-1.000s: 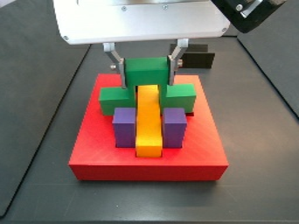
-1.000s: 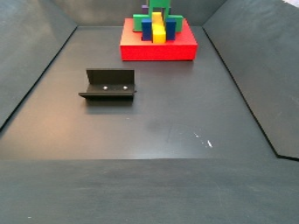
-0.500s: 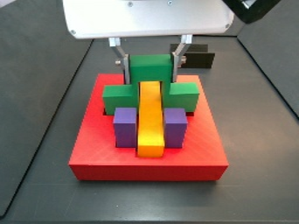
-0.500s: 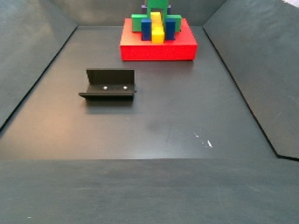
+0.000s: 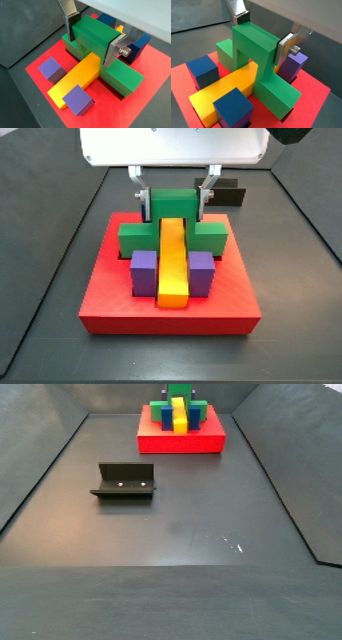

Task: Pick up the green object. Move up. Place the green object on the fixture. Regrasp the green object. Move to above the board. Insert the green object.
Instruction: Insert the green object.

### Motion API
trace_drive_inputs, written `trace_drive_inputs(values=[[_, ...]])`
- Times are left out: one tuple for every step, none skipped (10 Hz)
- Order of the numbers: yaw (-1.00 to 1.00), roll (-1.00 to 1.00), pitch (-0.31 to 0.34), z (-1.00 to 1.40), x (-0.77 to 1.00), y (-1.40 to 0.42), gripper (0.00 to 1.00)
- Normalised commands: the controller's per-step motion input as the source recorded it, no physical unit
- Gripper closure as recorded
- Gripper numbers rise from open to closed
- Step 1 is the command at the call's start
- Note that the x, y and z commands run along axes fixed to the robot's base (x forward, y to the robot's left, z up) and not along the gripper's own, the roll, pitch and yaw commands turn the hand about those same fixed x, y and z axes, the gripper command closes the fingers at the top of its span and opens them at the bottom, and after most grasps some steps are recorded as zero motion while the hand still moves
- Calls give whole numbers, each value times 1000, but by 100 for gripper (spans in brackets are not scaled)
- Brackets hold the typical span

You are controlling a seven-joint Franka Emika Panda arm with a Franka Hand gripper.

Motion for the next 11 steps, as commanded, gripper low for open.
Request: trace_drive_inputs(values=[[0, -243, 14, 111, -3, -137, 100], [0, 0, 7, 0, 0, 0, 100], [0, 0, 7, 0, 0, 0, 100], [-6, 0, 0, 0, 0, 0, 100], [-51, 11, 0, 0, -49, 60, 100], [-69, 171, 0, 0, -31, 54, 100], [-69, 204, 0, 0, -31, 0, 100], [-60, 206, 0, 0, -46, 0, 100], [-9, 119, 0, 0, -31, -57, 100], [0, 0, 0, 0, -51, -106, 100], [0, 0, 0, 0, -31, -140, 100]])
